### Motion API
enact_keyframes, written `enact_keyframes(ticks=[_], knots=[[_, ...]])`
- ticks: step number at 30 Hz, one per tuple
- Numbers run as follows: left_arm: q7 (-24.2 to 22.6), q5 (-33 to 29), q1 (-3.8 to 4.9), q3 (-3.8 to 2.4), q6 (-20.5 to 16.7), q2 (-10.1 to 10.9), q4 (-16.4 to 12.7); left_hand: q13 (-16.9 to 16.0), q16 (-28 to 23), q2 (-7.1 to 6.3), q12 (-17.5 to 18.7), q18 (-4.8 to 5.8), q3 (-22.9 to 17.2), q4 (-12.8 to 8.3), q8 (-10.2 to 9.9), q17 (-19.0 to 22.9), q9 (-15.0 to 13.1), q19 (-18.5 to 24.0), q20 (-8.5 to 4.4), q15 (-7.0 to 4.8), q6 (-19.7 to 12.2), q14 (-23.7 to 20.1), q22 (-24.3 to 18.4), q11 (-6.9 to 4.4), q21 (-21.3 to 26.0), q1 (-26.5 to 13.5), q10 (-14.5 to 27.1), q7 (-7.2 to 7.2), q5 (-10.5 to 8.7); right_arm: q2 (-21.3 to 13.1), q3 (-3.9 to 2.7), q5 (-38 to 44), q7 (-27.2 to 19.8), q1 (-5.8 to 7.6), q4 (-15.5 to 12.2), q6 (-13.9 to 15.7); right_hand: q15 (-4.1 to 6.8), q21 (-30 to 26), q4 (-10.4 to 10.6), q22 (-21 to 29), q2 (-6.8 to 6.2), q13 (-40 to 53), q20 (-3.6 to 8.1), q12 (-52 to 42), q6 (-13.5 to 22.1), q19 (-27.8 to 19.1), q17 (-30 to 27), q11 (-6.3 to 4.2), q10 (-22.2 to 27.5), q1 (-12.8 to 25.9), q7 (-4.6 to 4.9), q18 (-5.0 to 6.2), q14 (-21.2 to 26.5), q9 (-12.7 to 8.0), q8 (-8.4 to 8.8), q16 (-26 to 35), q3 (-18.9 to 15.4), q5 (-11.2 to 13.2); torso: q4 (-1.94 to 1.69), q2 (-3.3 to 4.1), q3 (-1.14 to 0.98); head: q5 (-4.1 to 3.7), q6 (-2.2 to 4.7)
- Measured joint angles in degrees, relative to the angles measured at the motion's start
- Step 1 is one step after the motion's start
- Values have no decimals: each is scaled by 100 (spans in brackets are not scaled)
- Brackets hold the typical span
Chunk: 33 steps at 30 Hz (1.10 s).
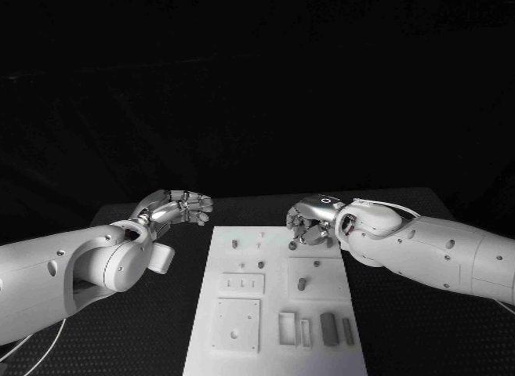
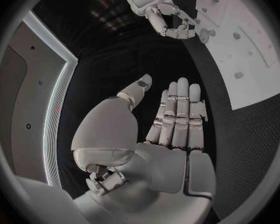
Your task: Assemble the parts on the task board
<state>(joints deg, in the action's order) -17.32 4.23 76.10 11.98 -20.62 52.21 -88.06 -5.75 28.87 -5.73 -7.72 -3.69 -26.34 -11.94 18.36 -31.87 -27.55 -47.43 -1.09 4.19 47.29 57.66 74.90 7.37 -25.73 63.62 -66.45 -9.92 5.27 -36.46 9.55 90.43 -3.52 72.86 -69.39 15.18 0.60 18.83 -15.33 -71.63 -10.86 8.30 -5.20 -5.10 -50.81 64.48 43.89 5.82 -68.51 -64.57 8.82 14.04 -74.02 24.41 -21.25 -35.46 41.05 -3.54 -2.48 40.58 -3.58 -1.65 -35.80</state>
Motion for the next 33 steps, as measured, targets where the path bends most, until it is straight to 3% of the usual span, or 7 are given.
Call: enact_keyframes(ticks=[8, 16, 19, 33], knots=[[2, 2, 0, 0, 19, -26, 16, 0, -22, 0, 1, 15, 0, 0, 0, -5, 5, 0, 0, 0, 0, 0, 4, 0, 0, 0, 0, 0, 0, 30, 58, 198, 79, -19, 108, 16, 0, 24, 40, -25, -62, -17, 0, 25, 0, 0, 39, 0, 0, 15, 0, 51, 0, -6, 20, -22, 40, 27, -16, 114, -24, -41, -4], [3, 3, 0, 0, 36, -32, 30, 5, -22, 7, 23, 33, 0, 0, -10, -11, 5, 16, -15, 0, 0, 0, 4, 0, 0, -39, 0, 0, 0, 126, 105, 312, 130, -47, 186, 16, -35, 58, 87, -68, -175, -95, 0, 113, 39, 0, 102, 63, 126, 9, -36, 56, -5, -38, 101, -49, 86, 26, -35, 206, -30, -66, 12], [3, 3, 0, 0, 44, -46, 37, 5, -22, -1, 23, 35, 0, 0, -22, -17, 6, 16, -15, 0, 0, -1, 4, 0, 0, -47, 0, 0, 0, 154, 109, 340, 144, -59, 201, 16, -40, 59, 93, -78, -200, -128, -1, 113, 81, 0, 120, 91, 178, -17, -2, 55, 1, -50, 131, -83, 93, 26, -44, 238, -31, -79, 14], [9, 1, 0, 0, 88, -60, 62, 10, -44, 5, 46, 61, -13, -13, -22, -23, 11, 15, -14, 0, 0, -1, 3, -20, 0, -91, -20, 0, 0, 211, 128, 462, 207, -103, 294, 7, -80, 157, 134, -136, -227, -209, 50, 113, 103, 70, 210, 83, 249, 0, -22, 46, -40, -67, 151, -170, 134, 26, -90, 344, -34, -123, 21]])
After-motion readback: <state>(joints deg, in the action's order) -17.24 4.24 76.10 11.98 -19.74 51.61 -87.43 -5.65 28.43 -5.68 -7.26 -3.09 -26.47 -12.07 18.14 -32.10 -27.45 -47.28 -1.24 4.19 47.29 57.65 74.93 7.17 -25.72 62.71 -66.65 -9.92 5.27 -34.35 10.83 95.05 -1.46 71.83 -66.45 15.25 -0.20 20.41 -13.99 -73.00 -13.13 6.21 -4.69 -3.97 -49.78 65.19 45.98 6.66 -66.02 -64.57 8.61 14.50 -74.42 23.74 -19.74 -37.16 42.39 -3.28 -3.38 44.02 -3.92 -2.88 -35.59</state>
